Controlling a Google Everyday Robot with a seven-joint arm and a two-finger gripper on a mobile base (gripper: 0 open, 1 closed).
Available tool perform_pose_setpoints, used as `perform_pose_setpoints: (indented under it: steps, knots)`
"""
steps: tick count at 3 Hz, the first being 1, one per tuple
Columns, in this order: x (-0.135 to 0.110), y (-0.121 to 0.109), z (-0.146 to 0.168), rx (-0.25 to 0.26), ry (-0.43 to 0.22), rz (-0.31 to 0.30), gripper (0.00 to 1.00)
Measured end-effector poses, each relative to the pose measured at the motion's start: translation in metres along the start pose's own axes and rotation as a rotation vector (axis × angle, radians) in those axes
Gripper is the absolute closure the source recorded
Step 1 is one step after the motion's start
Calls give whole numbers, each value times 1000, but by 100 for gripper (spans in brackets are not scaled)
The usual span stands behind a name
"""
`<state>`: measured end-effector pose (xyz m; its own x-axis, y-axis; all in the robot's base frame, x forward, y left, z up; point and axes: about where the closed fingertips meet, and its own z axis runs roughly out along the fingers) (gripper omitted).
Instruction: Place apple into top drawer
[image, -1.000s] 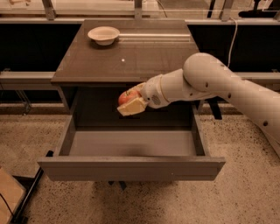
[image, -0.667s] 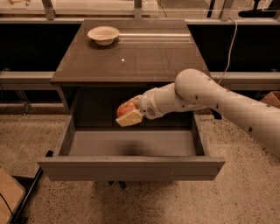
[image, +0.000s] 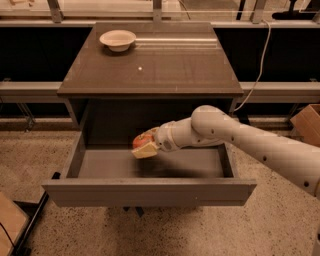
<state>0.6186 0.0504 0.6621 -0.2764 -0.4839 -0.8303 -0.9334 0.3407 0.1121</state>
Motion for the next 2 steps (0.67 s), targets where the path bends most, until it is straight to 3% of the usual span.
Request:
perform_pose_setpoints:
  steps: [1, 2]
  knots:
    - [25, -3, 17, -2, -7, 52, 58]
    - [35, -4, 20, 3, -23, 76, 35]
